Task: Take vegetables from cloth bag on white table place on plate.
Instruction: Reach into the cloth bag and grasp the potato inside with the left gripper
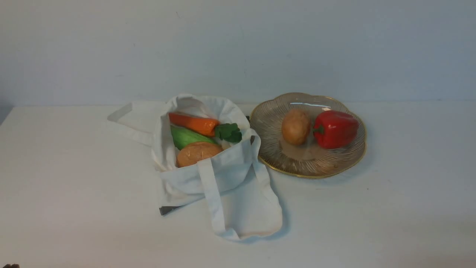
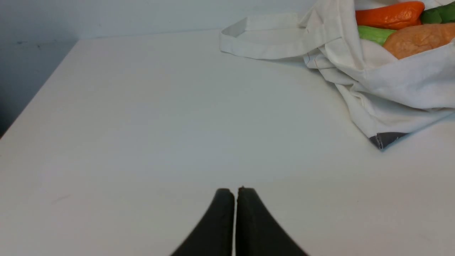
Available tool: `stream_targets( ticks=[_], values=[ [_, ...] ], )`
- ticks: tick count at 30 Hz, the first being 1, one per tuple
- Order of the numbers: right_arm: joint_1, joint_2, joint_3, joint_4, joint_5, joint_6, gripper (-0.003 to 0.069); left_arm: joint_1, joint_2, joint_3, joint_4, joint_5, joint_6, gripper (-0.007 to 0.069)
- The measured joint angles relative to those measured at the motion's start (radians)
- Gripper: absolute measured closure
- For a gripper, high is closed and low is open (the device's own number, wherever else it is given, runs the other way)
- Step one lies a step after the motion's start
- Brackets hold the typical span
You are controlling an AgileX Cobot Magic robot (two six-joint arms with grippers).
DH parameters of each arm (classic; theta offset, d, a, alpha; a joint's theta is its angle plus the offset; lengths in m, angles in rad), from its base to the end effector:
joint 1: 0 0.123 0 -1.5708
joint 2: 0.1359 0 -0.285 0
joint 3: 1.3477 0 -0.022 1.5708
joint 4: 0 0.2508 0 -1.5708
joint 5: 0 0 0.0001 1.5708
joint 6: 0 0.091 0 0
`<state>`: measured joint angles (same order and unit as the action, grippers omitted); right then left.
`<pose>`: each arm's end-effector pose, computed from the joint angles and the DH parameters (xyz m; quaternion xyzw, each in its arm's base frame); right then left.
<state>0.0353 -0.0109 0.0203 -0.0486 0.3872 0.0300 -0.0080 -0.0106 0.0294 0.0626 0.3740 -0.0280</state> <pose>0.0522 0.0002 0.1722 -0.0149 0.8073 -0.0014 0.5899 0.0527 0.0017 0.1703 0.0087 0.8062 0.0158 0.5913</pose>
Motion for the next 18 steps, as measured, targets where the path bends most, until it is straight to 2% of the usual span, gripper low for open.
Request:
stream_targets(
  ticks=[14,17,18],
  values=[
    [0.000,0.000,0.000,0.000,0.000,0.000,0.0673,0.000,0.000,0.000,-0.002,0.000,-0.006,0.0629],
    [0.000,0.000,0.000,0.000,0.000,0.000,0.0673,0.000,0.000,0.000,-0.091,0.000,-0.074,0.0629],
    [0.000,0.000,0.000,0.000,0.000,0.000,0.0673,0.000,0.000,0.000,-0.172,0.000,-0.128,0.0629]
  ],
)
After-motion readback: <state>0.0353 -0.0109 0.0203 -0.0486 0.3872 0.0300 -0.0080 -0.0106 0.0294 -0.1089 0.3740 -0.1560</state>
